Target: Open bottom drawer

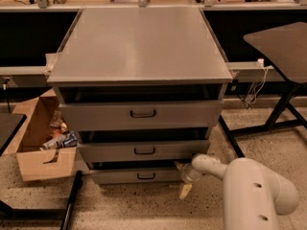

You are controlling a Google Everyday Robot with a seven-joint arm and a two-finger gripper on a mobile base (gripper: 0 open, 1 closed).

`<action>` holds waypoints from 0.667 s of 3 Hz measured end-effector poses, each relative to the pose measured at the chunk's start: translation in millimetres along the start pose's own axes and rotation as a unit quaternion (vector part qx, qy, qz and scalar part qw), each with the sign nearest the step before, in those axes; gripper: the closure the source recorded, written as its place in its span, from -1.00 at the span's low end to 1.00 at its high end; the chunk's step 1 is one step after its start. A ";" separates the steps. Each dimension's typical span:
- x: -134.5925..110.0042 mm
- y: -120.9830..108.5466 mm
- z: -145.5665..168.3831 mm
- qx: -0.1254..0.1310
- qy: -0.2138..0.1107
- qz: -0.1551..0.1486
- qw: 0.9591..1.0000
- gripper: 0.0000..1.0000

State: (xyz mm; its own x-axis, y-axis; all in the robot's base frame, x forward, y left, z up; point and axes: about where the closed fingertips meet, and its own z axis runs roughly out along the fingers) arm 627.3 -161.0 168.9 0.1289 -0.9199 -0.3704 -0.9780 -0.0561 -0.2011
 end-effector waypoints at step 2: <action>0.0 -11.1 15.9 -0.004 -0.006 0.004 1.000 -0.17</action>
Offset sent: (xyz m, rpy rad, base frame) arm -0.0004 0.0138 -0.0230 0.1462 0.0675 0.0605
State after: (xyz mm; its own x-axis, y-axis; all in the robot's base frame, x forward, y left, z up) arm 640.8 -154.2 156.7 0.1224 -0.9158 -0.3825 -0.9805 -0.0518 -0.1898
